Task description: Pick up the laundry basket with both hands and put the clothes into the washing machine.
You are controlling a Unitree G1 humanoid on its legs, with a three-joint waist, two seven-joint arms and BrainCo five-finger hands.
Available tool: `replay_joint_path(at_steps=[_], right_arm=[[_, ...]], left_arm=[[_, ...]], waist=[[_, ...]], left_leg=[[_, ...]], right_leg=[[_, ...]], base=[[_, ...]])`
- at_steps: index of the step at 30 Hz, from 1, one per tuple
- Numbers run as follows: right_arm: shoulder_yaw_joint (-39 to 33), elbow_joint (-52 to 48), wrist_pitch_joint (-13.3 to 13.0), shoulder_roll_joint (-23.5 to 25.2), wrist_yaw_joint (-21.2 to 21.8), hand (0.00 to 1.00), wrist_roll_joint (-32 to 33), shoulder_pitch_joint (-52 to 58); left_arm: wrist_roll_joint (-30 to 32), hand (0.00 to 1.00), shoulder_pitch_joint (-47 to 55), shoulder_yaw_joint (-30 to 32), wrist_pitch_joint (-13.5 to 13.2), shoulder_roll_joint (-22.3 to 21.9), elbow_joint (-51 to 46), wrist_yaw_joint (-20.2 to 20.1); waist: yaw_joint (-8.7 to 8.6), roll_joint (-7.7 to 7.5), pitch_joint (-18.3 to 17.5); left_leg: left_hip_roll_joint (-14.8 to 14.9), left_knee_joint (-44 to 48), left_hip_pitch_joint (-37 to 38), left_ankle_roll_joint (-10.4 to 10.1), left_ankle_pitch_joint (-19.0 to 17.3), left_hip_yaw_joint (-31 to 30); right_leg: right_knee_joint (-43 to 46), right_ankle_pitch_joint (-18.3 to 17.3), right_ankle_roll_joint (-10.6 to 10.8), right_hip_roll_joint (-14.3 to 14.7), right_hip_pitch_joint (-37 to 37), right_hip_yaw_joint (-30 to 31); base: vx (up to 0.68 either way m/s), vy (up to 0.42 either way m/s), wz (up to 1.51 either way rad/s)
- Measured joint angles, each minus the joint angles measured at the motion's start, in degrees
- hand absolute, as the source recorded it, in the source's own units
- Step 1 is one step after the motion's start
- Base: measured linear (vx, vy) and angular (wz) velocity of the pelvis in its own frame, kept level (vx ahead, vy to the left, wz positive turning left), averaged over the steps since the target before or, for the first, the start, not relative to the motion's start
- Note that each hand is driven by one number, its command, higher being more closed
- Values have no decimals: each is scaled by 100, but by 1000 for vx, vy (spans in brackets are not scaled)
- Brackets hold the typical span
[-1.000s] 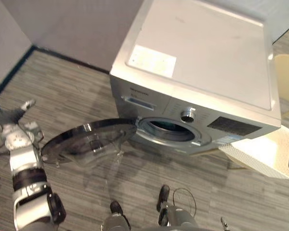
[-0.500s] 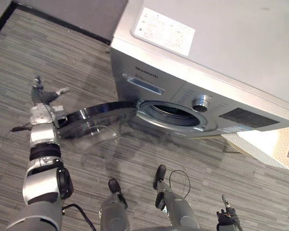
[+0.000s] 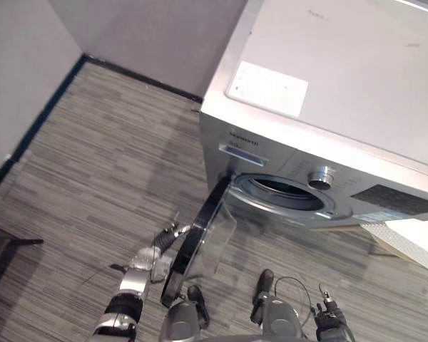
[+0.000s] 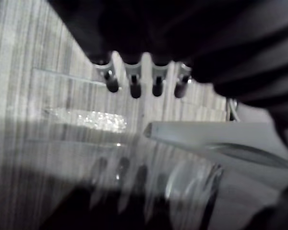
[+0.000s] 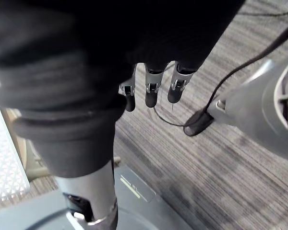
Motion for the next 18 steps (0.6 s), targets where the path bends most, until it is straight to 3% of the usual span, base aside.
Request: replay_joint_path(at_steps=[1,2,3,4,7,9,14,18], right_arm=[[-27,52,4,-23,8,0,-35,-1],[-57,213,3,-54,19,0,-82,-11],[-66,396,13,-193,12,0,-119,-47],[-75,509,17,-314,17,0,-134,-83],[-72,761,76,-178,106,0,-167,-139],[-77,940,108,-120,104,0,-168,-109],[-99,1159,105,-237,76,0,-202,87],[-99,1269,98,-361,-22,0,-218,257]], left_arm=[[-111,0,5,-109,-2,67,0,-6],[-323,0,-3,-250,-5,133,13,11],[-492,0,24,-403,-5,105,12,14],[-639,0,93,-577,-4,82,18,14],[-1152,0,76,-994,0,321,26,38],[-1488,0,11,-1214,6,322,38,74],[-2012,0,-202,-1459,-32,371,577,523],[-2375,0,-449,-1546,-161,377,837,690]], waist=[[-8,20,-35],[-4,-80,-86],[-41,70,-252],[-79,281,-372],[-178,14,-518],[-219,-31,-553],[-463,219,-709],[-547,227,-743]], left_leg=[[-5,287,-46,0,-1,0],[-107,300,-218,4,-199,-82],[-274,-751,5,71,-6,-238],[-223,-1195,177,168,320,-156],[-374,-1131,274,171,318,115],[-369,-1130,358,188,308,219],[-282,-1108,557,169,293,518],[-276,-1100,661,167,292,558]], right_leg=[[0,3,-1,-91,103,6],[-18,2,1,-271,203,100],[-12,3,1,-260,195,134],[-1,-57,94,-150,195,165],[-91,-58,241,-286,197,377],[-137,-41,266,-254,210,497],[-145,-38,264,-119,244,800],[-251,-37,266,-107,350,778]], base=[[59,58,12],[49,103,6],[20,140,-10],[23,143,-33],[23,60,-35],[12,-51,-36],[-11,-104,-41],[-63,-92,-14]])
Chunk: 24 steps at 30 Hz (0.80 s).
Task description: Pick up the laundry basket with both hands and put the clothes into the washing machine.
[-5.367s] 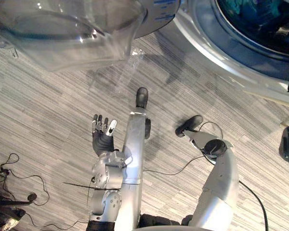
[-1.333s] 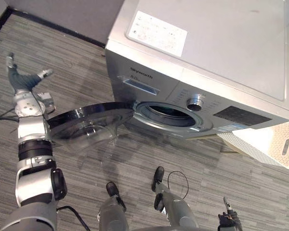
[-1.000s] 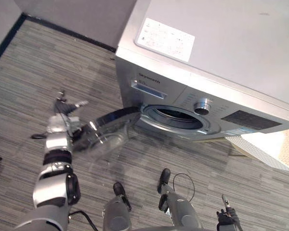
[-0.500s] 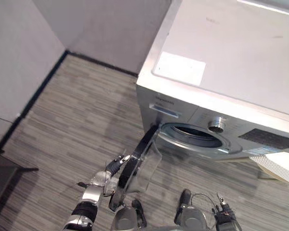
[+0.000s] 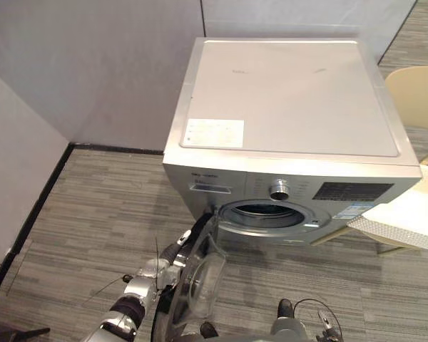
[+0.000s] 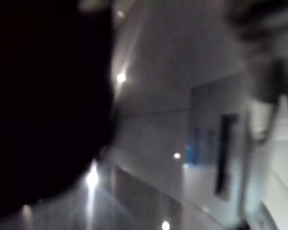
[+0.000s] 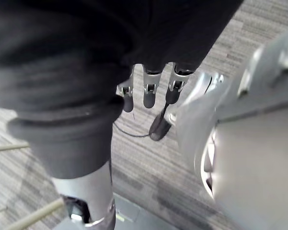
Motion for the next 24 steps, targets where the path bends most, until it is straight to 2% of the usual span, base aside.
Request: replay_joint_path(at_steps=[2,7,9,11,12,13,14,15,17,18,19,20,22,24], right_arm=[[11,76,2,19,-23,0,3,34],[310,210,1,38,-131,0,5,-112],[513,215,0,8,-151,0,0,-306],[694,233,0,-35,-236,0,-34,-529],[943,257,1,-198,-290,0,-69,-727],[1012,260,5,-245,-300,0,-77,-782],[1212,253,-2,-419,-367,0,-84,-1029],[1292,235,-44,-524,-429,0,-66,-1255],[1284,216,-129,-607,-451,0,-10,-1443],[1302,174,-179,-604,-479,0,65,-1455],[1316,143,-220,-603,-490,0,144,-1453],[1317,58,-223,-585,-492,0,238,-1445],[1307,26,-216,-460,-496,0,409,-1369],[1238,50,-205,-409,-500,0,517,-1378]], left_arm=[[-283,0,-35,-113,-136,34,98,87],[-586,0,-79,-185,-251,33,189,109],[-618,0,-114,-191,-260,32,194,156],[-630,0,-206,-191,-338,34,192,247],[-651,0,-284,-191,-365,-3,137,270],[-653,0,-286,-190,-369,-6,96,291],[-717,0,-308,-175,-383,-24,-27,324],[-829,0,-335,-148,-421,-139,-76,352],[-846,0,-363,-42,-468,-217,-82,488],[-893,0,-305,-71,-452,-204,-85,481],[-973,0,-233,-115,-452,-247,-161,477],[-973,0,-275,-126,-443,-324,-172,471],[-972,0,-442,-282,-390,-502,-124,443],[-971,0,-602,-377,-308,-699,51,396]], waist=[[-52,-84,-66],[-64,-258,-156],[-57,-303,-149],[-21,-335,-116],[137,-213,-39],[160,-138,-5],[230,48,112],[206,142,165],[278,285,233],[281,300,222],[223,320,198],[155,264,172],[57,91,69],[58,187,31]], left_leg=[[-3,0,-3,0,0,-58],[-17,147,-43,0,1,-303],[-4,527,-227,0,0,-479],[125,1544,-764,1,0,-819],[379,2299,-1118,0,1,-1003],[462,2444,-1204,0,1,-1031],[604,2657,-1355,-8,13,-1151],[573,2379,-1215,-96,-39,-1329],[872,3873,-1400,-10,-202,-1219],[930,4575,-1163,-100,-98,-1028],[916,4248,-754,-319,328,-951],[781,3725,-556,-443,97,-947],[337,2211,-164,-512,-226,-993],[232,1170,75,-376,-365,-1043]], right_leg=[[-144,23,37,-18,104,-71],[-353,60,93,-38,403,-369],[-341,50,98,-72,508,-513],[-318,-77,82,-111,651,-774],[-204,-285,137,-17,686,-763],[-157,-349,133,39,681,-737],[10,-613,21,299,666,-498],[179,-666,-35,311,578,-620],[552,-770,-172,347,541,-767],[763,-798,-219,335,600,-782],[903,-804,-229,326,628,-934],[919,-833,-277,283,621,-1053],[945,-800,-326,120,322,-1244],[1137,-798,-333,145,30,-1389]], base=[[-92,-73,14],[-111,-73,27],[-111,-65,48],[-210,-129,67],[-230,-141,53],[-169,-90,42],[-152,-102,68],[-145,-74,74],[-109,-55,34],[-50,-46,25],[-40,-25,54],[-85,-5,76],[-100,26,75],[-63,64,48]])
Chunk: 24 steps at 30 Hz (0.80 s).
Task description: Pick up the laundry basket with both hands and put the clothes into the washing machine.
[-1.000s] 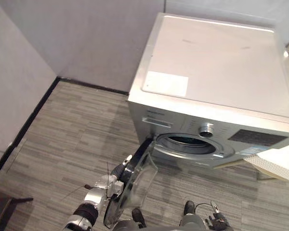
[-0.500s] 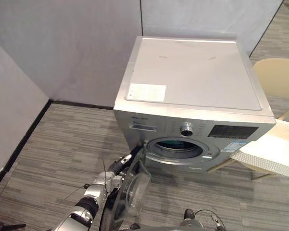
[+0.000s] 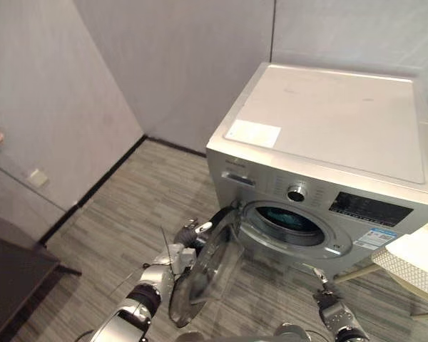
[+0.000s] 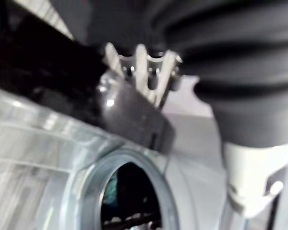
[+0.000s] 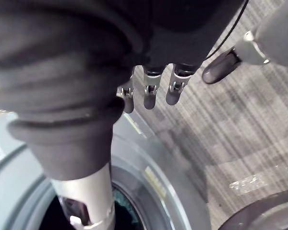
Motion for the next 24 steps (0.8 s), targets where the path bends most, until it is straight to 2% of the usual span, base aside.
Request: replay_joint_path(at_steps=[2,3,5,7,8,9,10,11,12,13,14,15,16,18,19,20,21,24], right_arm=[[-229,118,-11,224,-14,0,133,75],[-240,143,-15,273,-18,0,217,84],[-240,138,-13,451,1,0,362,236],[-239,138,-4,499,10,0,321,415],[-241,133,-4,500,8,0,278,549],[-240,127,-4,498,4,0,272,615],[-237,126,-3,495,3,0,253,726],[-234,126,-2,492,2,0,211,754],[-233,128,1,487,1,0,192,800],[-220,134,17,492,3,0,158,867],[-224,134,28,485,2,0,145,909],[-225,129,50,470,9,0,47,977],[-224,129,58,471,11,0,31,991],[-221,132,98,500,19,0,-31,1048],[-210,121,101,468,54,0,-47,956],[-209,103,95,467,86,0,-48,959],[-205,102,101,470,120,0,-53,941],[-286,-6,96,486,135,0,-53,1052]], left_arm=[[8,0,-45,-14,-46,-308,38,5],[7,0,-48,-40,-29,-355,42,-4],[8,0,62,-299,84,-502,73,-91],[51,0,90,-319,113,-589,263,-89],[157,0,91,-300,115,-636,379,-84],[194,0,91,-286,116,-638,437,-79],[236,0,91,-189,118,-649,552,-69],[237,0,91,-142,118,-635,610,-61],[237,0,91,-94,116,-623,621,-54],[238,0,92,50,116,-622,621,-49],[243,0,94,59,117,-623,622,-44],[263,0,136,81,117,-615,632,-33],[275,0,142,90,116,-613,654,-27],[362,0,139,227,117,-615,757,29],[451,0,59,515,114,-690,990,75],[468,0,14,561,115,-691,1090,76],[466,0,-46,798,115,-684,1201,91],[460,0,-378,1496,107,-682,1490,187]], waist=[[-49,-107,47],[-64,-159,61],[-64,-415,112],[-46,-545,148],[-31,-586,156],[-33,-589,159],[-42,-598,166],[-38,-588,170],[-47,-560,181],[-65,-625,233],[-103,-624,250],[-111,-615,248],[-112,-624,242],[-116,-747,173],[-124,-637,155],[-128,-598,114],[-125,-564,110],[-198,-629,113]], left_leg=[[-99,-973,293,3,4,-62],[-139,-1091,340,6,7,-72],[-363,-1233,450,110,73,26],[-523,-1231,468,159,103,199],[-594,-1208,440,260,119,323],[-608,-1193,422,324,114,370],[-625,-1184,386,473,138,511],[-578,-1198,376,523,148,628],[-517,-1234,343,656,127,756],[-496,-1237,321,703,146,856],[-450,-1214,321,704,147,868],[-338,-1172,295,650,183,901],[-310,-1154,276,612,208,904],[-293,-1127,155,498,278,1035],[-117,-1184,22,320,395,1209],[-51,-1238,-36,236,455,1257],[82,-1341,-50,187,539,1420],[286,-1485,33,17,650,1883]], right_leg=[[237,-1,-1,-24,-184,-148],[301,-3,0,-56,-208,-154],[610,-13,14,-241,-397,78],[701,-11,16,-374,-534,339],[734,58,83,-427,-650,447],[737,101,70,-428,-698,471],[690,260,58,-406,-782,526],[480,408,51,-319,-771,610],[494,375,-36,-292,-772,597],[1142,19,-278,-450,-880,455],[1404,-86,-348,-496,-883,425],[1646,-244,-353,-508,-774,461],[1586,-259,-320,-501,-712,495],[780,-334,122,-364,-446,740],[-29,-51,195,12,-354,815],[-350,98,137,172,-306,914],[-829,361,34,463,-257,1064],[-1263,600,-173,878,-319,1479]], base=[[-101,117,40],[-144,130,10],[-174,113,-20],[-168,93,-42],[-159,78,-47],[-151,60,-49],[-141,36,-50],[-195,24,-55],[-192,1,-42],[-178,-33,-22],[-97,-68,-18],[-52,-84,-17],[-26,-114,-30],[-55,-190,-46],[-71,-237,-65],[-71,-296,-94],[-56,-231,-93],[-54,-209,-85]])
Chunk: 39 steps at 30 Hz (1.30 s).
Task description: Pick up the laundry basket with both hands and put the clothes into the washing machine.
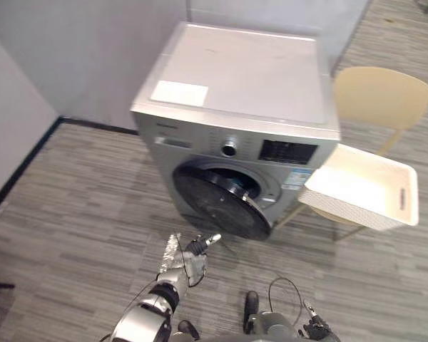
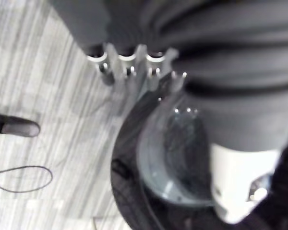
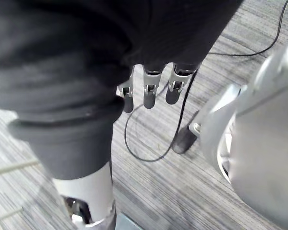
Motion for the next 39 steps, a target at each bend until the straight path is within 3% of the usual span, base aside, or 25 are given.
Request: replay_joint_path(at_steps=[3,5,6,7,8,9,11,16,21,24,25,27,29,31,34,39], right_arm=[[-208,-391,-55,-27,148,0,-8,184],[-371,-647,-128,-160,216,0,-6,192],[-439,-709,-126,-194,226,0,-5,174],[-625,-748,-167,-283,230,0,-5,85],[-720,-738,-187,-320,231,0,2,-1],[-939,-739,-308,-371,238,0,23,-137],[-1116,-752,-346,-340,237,0,145,-42],[-1373,-850,-345,-136,247,0,527,19],[-1099,-1217,-337,-24,250,0,793,28],[-607,-1683,-353,-4,277,0,805,0],[-478,-1826,-368,72,323,0,801,-8],[-465,-1790,-417,149,360,0,782,50],[-446,-1707,-454,199,366,0,756,63],[-416,-1356,-514,182,357,0,650,78],[-267,-1058,-518,183,299,0,446,82],[-211,-439,-506,139,203,0,111,29]], left_arm=[[2,0,-587,961,-34,263,263,142],[-10,0,-1442,1539,-115,817,451,287],[-13,0,-1657,1702,-138,970,462,312],[-58,0,-2016,2161,2,1246,825,492],[-72,0,-2068,2367,-32,1389,852,489],[-204,0,-2246,2963,-48,1703,843,579],[-398,0,-2564,3289,28,1723,841,793],[-919,0,-2837,3266,41,1720,753,979],[-1256,0,-2916,3069,0,1579,336,1158],[-1256,0,-2674,3088,-163,1330,-290,1237],[-1234,0,-2183,3071,-455,1119,-993,1091],[-1123,0,-1615,3003,-732,782,-1835,928],[-815,0,-956,2840,-994,491,-2473,856],[-286,0,162,2578,-1184,-1,-2846,863],[222,0,1637,2510,-1157,-569,-2681,880],[979,0,2847,2641,-1005,-526,-1165,839]], waist=[[-209,-21,10],[-492,-85,136],[-541,-120,179],[-597,-165,272],[-629,-210,357],[-715,-294,496],[-696,-339,536],[-440,-360,580],[-244,-373,589],[-81,-373,593],[-112,-376,598],[-94,-334,611],[-88,-203,588],[-36,35,434],[168,261,250],[455,317,-92]], left_leg=[[114,-38,-1,-74,42,515],[172,14,-252,-73,45,916],[178,23,-326,-73,45,1007],[165,32,-450,-78,41,1251],[154,37,-477,-91,32,1371],[180,86,-708,-129,-4,1706],[256,291,-1064,-98,-121,1837],[512,641,-1350,-100,-218,1925],[822,1287,-1635,-30,-500,1812],[1008,1748,-1714,33,-685,1745],[1046,1907,-1683,37,-738,1560],[997,1992,-1569,45,-746,1272],[960,1923,-1465,29,-731,1026],[724,1589,-1271,22,-613,643],[389,1040,-900,35,-390,355],[-12,429,-465,164,-143,-332]], right_leg=[[-138,182,-149,237,-258,475],[-77,326,-197,351,-740,884],[-78,371,-191,367,-873,992],[-80,506,-161,412,-1128,1199],[-80,553,-130,429,-1214,1307],[-87,784,184,513,-1614,1605],[-171,960,214,506,-1923,1833],[-191,1416,250,634,-2197,1780],[-204,1504,295,624,-2261,1796],[-229,1485,311,608,-2173,1772],[-330,1311,290,552,-1932,1655],[-395,1027,-7,455,-1574,1445],[-389,928,-46,413,-1334,1214],[-391,789,-112,275,-998,894],[-421,665,-44,89,-588,561],[-435,484,98,-172,68,-111]], base=[[-40,-145,-101],[-46,-85,-99],[-60,-52,-104],[-77,-12,-89],[-125,15,-126],[-124,40,-102],[-96,35,-49],[-121,40,-13],[-100,67,9],[-50,43,10],[-12,11,49],[16,-15,75],[19,0,71],[51,47,83],[104,112,66],[82,121,79]])
